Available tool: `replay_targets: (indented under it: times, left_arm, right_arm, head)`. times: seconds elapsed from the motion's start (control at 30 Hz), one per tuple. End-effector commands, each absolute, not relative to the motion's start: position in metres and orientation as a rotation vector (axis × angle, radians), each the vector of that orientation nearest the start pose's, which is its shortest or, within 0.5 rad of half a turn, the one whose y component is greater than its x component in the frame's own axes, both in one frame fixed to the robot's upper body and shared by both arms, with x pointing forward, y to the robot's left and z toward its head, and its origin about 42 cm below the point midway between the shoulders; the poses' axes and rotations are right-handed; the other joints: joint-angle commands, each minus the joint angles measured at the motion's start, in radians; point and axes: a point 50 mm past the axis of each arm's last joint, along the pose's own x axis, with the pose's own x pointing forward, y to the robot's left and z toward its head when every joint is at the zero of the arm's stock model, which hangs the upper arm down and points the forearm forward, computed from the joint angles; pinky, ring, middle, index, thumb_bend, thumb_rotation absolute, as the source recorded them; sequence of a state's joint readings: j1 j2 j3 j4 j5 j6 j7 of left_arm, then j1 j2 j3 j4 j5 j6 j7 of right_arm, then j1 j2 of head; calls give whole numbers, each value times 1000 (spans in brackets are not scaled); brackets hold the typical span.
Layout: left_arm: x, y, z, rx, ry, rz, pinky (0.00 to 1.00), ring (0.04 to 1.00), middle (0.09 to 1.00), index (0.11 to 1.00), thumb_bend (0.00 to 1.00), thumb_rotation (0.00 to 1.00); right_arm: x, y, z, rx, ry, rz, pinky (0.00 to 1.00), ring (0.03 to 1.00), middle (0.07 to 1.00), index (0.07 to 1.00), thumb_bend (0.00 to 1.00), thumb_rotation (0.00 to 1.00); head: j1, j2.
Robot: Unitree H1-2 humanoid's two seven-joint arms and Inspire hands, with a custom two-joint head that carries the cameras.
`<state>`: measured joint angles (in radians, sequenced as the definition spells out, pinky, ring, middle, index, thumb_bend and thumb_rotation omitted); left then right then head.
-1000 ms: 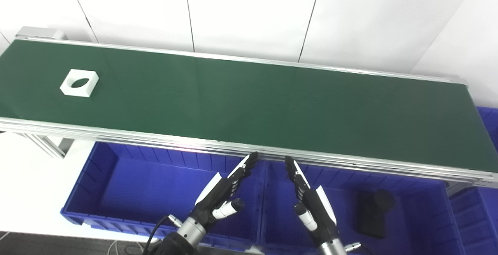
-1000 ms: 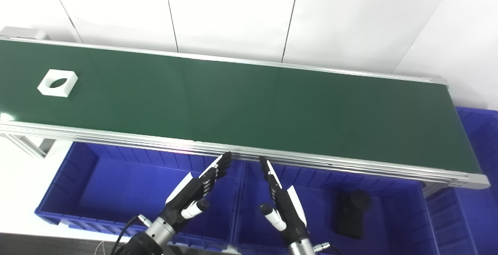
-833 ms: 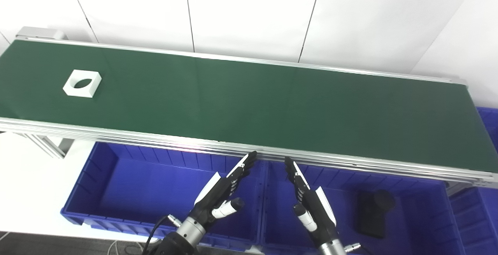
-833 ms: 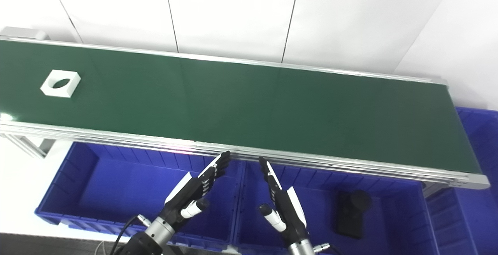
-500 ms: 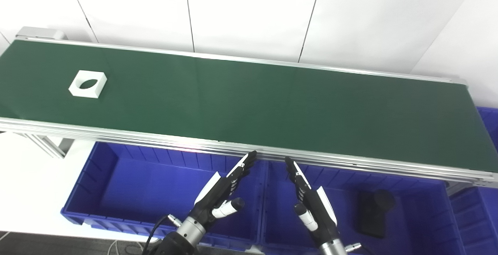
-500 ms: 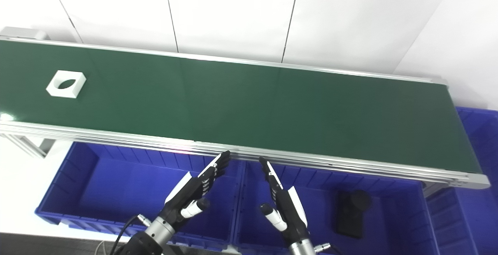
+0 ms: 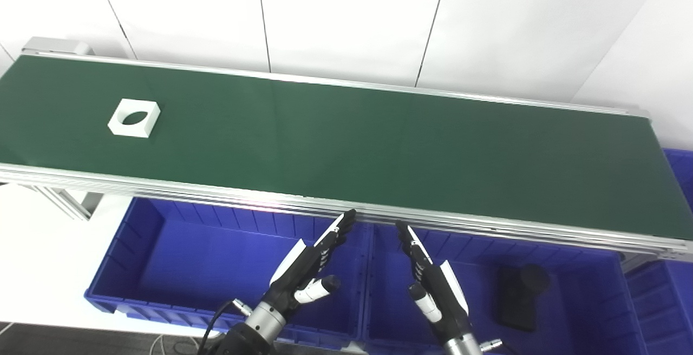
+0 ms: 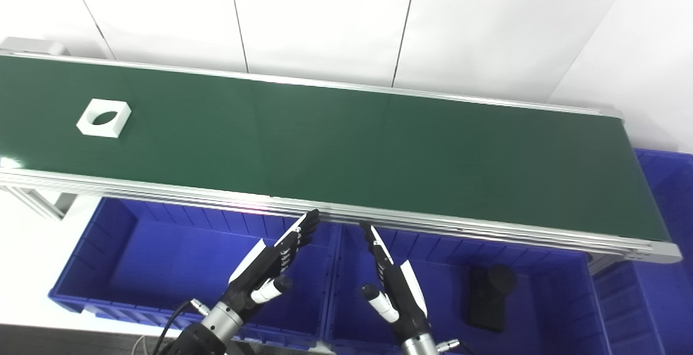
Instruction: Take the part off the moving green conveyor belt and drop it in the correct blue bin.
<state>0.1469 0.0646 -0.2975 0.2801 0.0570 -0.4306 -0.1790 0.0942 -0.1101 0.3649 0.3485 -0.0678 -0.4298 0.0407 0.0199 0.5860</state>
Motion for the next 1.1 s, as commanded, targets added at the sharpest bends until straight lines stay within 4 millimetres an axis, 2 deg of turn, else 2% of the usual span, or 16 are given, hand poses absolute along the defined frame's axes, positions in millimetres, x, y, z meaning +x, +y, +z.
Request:
replay_targets:
  times: [0.0, 0.37, 0.5, 0.53, 0.57, 0.6, 0.67, 0.83, 1.07]
  left_arm:
    - [208, 151, 21, 82, -71, -472, 1000, 1000, 1000, 1000, 1000, 904]
    - [208, 153, 22, 75, -75, -468, 1000, 1000, 1000, 1000, 1000, 902]
    - [208, 160, 22, 80, -73, -471, 1000, 1000, 1000, 1000, 1000, 907]
    - [208, 164, 22, 82, -71, -470, 1000, 1000, 1000, 1000, 997, 909]
    - [209, 168, 21, 85, -69, -470, 1000, 1000, 1000, 1000, 1000, 913]
    - [210, 173, 21, 87, -65, -470, 1000, 1000, 1000, 1000, 1000, 915]
    - [212, 180, 19, 79, -58, -480, 1000, 1000, 1000, 1000, 1000, 921]
    - [210, 189, 23, 69, -65, -484, 1000, 1000, 1000, 1000, 1000, 934]
    - [209, 187, 24, 67, -69, -480, 1000, 1000, 1000, 1000, 1000, 924]
  right_arm:
    - [218, -157, 11, -123, -48, 420, 988, 1000, 996, 980, 1000, 967]
    - [217, -155, 12, -108, -48, 427, 985, 1000, 995, 977, 1000, 950]
    - [217, -148, 12, -107, -50, 430, 981, 998, 994, 981, 1000, 947]
    - [217, -144, 12, -103, -50, 433, 982, 999, 996, 983, 1000, 940]
    - [218, -141, 11, -100, -50, 436, 978, 998, 996, 983, 1000, 929]
    - [219, -137, 12, -99, -52, 440, 972, 995, 995, 983, 1000, 925]
    - [220, -129, 12, -107, -58, 444, 957, 983, 991, 981, 1000, 922]
    - [222, -117, 12, -110, -65, 445, 972, 995, 997, 990, 1000, 937]
    - [223, -120, 12, -105, -62, 441, 982, 1000, 1000, 997, 1000, 930]
  head:
    - [1, 1]
    - [-20, 9]
    - [-116, 12]
    - [-191, 14]
    - [-201, 13]
    - [-256, 9]
    - [-280, 7]
    - [-269, 11]
    - [-227, 8]
